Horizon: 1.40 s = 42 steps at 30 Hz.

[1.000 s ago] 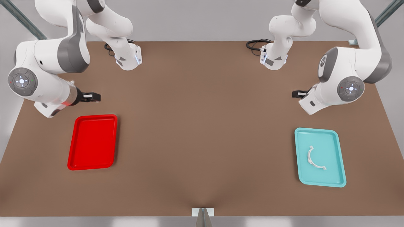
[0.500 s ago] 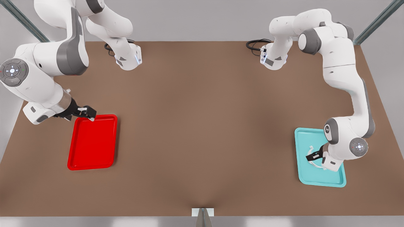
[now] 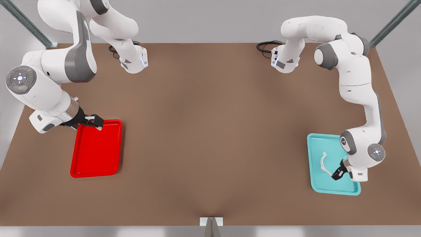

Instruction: Take the drainage pipe clamp from the left arm, pass it to the right arm, and place it in the plate on the right side

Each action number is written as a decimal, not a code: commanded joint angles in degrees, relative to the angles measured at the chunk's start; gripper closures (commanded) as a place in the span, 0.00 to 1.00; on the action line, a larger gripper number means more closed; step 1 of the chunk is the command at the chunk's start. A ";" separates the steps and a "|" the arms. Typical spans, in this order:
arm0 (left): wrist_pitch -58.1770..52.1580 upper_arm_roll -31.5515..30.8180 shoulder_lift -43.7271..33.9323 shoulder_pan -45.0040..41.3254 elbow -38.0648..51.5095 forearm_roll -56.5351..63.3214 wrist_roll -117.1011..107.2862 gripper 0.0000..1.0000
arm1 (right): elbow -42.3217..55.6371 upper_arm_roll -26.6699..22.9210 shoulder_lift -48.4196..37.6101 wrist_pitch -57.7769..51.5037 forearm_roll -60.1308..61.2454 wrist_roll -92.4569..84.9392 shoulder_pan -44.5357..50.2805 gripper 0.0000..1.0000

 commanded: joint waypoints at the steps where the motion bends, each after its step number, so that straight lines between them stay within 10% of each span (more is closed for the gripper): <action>1: 3.18 -0.03 0.55 -0.08 0.03 -0.41 -13.92 0.00 | -0.15 0.02 -0.06 0.33 0.12 1.21 0.00 0.00; 14: 3.27 -0.03 2.66 -0.17 0.47 -0.14 -17.17 0.01 | 0.29 0.02 0.21 0.33 0.21 0.86 -0.09 0.00; 18: 4.41 -0.03 3.19 -0.26 0.47 -0.14 -17.88 0.36 | 0.03 -0.06 0.29 0.60 0.21 1.04 0.09 0.00; 42: 4.50 -0.03 3.27 -0.08 0.47 0.12 -17.09 0.79 | 0.12 -0.41 0.21 0.69 0.12 0.95 -0.88 0.00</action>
